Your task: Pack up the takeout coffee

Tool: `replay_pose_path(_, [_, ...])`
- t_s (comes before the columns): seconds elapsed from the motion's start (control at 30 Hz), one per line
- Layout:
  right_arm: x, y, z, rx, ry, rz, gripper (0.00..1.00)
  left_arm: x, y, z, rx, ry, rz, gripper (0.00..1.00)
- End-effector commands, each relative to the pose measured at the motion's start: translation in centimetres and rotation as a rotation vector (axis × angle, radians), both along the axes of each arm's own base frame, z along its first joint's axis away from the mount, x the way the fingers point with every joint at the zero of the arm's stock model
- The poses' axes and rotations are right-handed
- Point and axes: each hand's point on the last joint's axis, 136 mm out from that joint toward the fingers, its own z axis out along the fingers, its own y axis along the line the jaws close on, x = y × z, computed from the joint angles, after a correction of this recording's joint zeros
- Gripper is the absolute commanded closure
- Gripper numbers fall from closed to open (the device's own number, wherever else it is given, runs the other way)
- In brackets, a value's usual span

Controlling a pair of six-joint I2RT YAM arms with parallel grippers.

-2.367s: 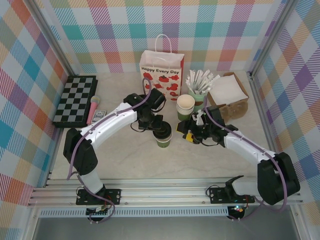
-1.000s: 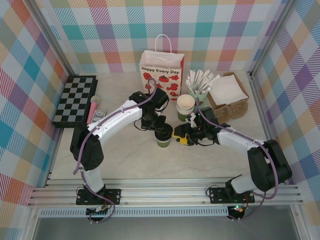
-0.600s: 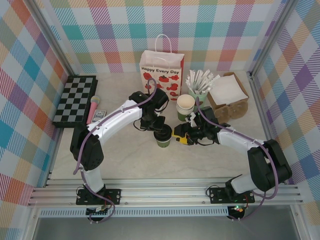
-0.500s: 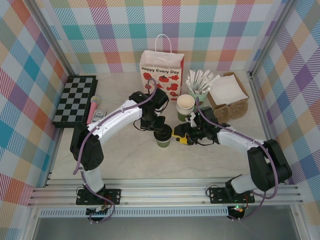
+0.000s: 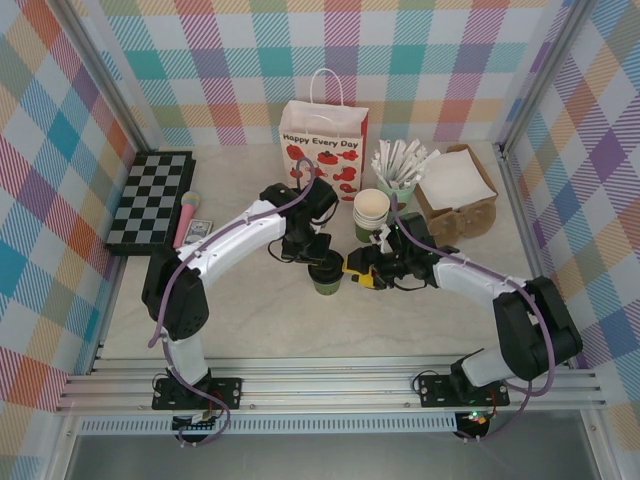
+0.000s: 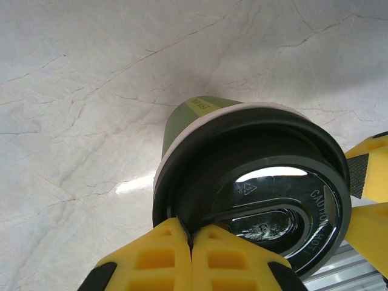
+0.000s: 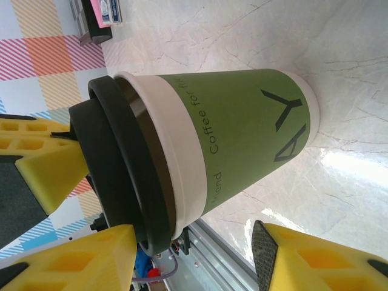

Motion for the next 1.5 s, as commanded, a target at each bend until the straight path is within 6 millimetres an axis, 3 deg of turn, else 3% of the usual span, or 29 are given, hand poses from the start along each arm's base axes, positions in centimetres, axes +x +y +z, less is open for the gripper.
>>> replay_pose_path(0.0, [0.7,0.7,0.8,0.011,-0.021,0.012,0.45,-0.6,-0.4,-1.2,0.016,0.03,-0.029,1.0])
replay_pose_path(0.27, [0.3,0.3,-1.2,-0.046,0.037,-0.009,0.52,-0.6,-0.6,-2.2,0.013,0.046,-0.032,1.0])
replay_pose_path(0.57, [-1.4,-1.9,-6.2,-0.192,0.137,-0.044,0.66,-1.1,-0.4,-4.9,0.043,0.092,-0.027,1.0])
replay_pose_path(0.73, [-3.9,-3.5,-10.5,-0.283,0.26,-0.051,0.68,-3.8,1.9,-10.3,0.151,0.235,-0.006,1.0])
replay_pose_path(0.8, [-4.3,-3.7,-10.9,-0.281,0.28,-0.061,0.67,-5.2,3.1,-12.7,0.196,0.294,0.0,1.0])
replay_pose_path(0.87, [-3.8,-3.3,-9.9,-0.252,0.26,-0.072,0.65,-5.7,4.0,-13.9,0.23,0.315,-0.002,1.0])
replay_pose_path(0.97, [-1.5,-1.9,-5.6,-0.139,0.169,-0.077,0.59,-3.6,3.5,-11.7,0.229,0.228,-0.072,1.0])
replay_pose_path(1.03, [0.6,-1.4,-2.0,-0.062,0.076,-0.067,0.55,-1.1,2.5,-7.9,0.218,0.119,-0.147,1.0])
replay_pose_path(1.13, [2.5,-1.4,1.4,-0.012,-0.044,-0.03,0.51,1.3,0.4,-3.0,0.146,-0.006,-0.255,1.0])
replay_pose_path(1.27, [3.2,-1.5,2.4,0.012,-0.049,0.001,0.5,1.9,-2.0,-0.1,0.062,-0.065,-0.39,1.0])
replay_pose_path(1.47, [3.9,-2.0,1.5,-0.036,-0.022,-0.035,0.5,0.8,-3.6,0.2,0.024,-0.032,-0.566,1.0])
